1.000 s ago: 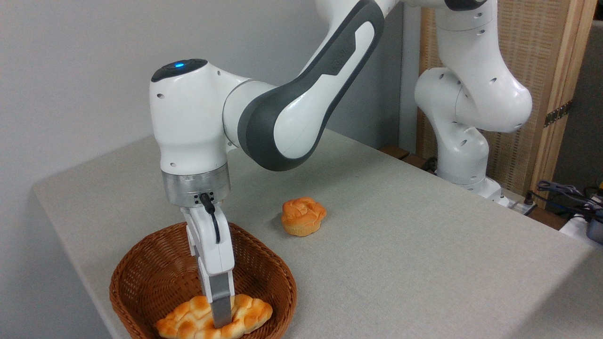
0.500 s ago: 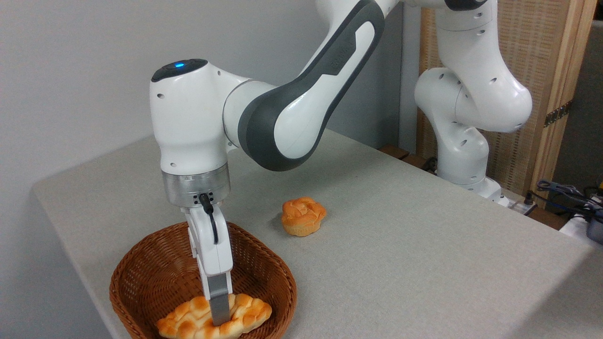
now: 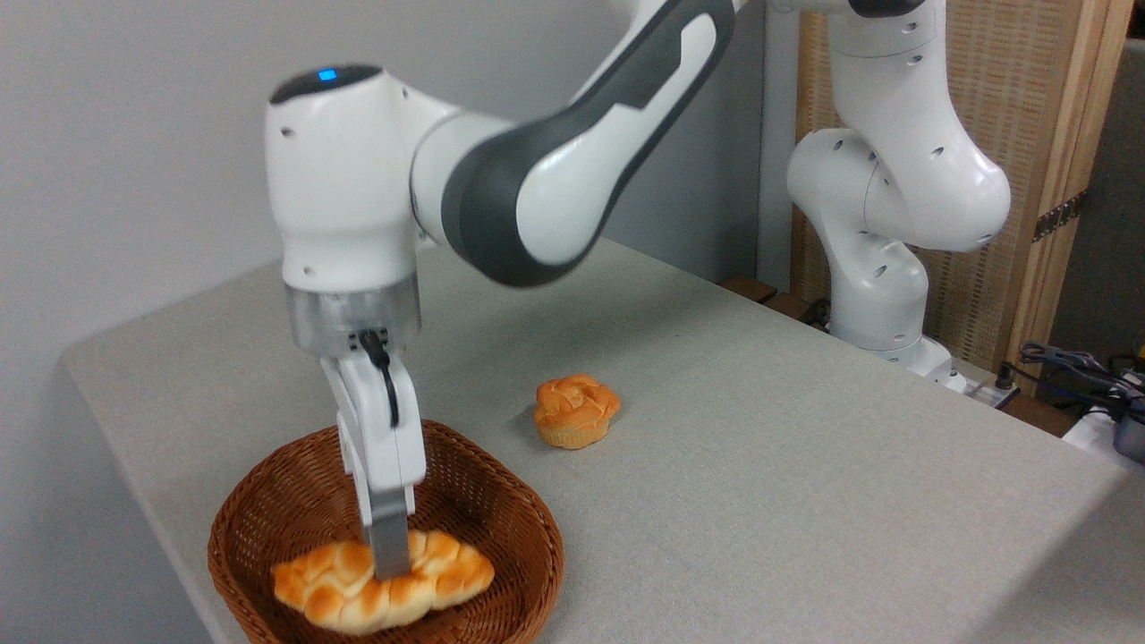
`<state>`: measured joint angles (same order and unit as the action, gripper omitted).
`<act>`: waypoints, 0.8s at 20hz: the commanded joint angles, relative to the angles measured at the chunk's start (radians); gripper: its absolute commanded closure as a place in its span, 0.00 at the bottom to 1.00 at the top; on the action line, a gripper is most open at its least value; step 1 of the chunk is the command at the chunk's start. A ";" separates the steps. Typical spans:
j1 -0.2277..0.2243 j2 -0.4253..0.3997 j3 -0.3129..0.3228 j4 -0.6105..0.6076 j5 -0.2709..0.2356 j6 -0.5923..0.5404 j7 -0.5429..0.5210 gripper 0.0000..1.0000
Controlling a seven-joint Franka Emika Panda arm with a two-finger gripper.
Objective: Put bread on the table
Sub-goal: 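Carry the braided loaf out of the basket and lower it onto the table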
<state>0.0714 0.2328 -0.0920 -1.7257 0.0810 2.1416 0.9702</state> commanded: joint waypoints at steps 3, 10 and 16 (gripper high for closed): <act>0.005 -0.064 -0.008 0.185 -0.102 -0.314 0.010 1.00; 0.002 -0.246 0.003 0.043 -0.072 -0.422 0.013 1.00; -0.001 -0.434 0.060 -0.239 0.014 -0.417 0.041 1.00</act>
<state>0.0731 -0.0652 -0.0756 -1.7832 0.0774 1.7063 0.9838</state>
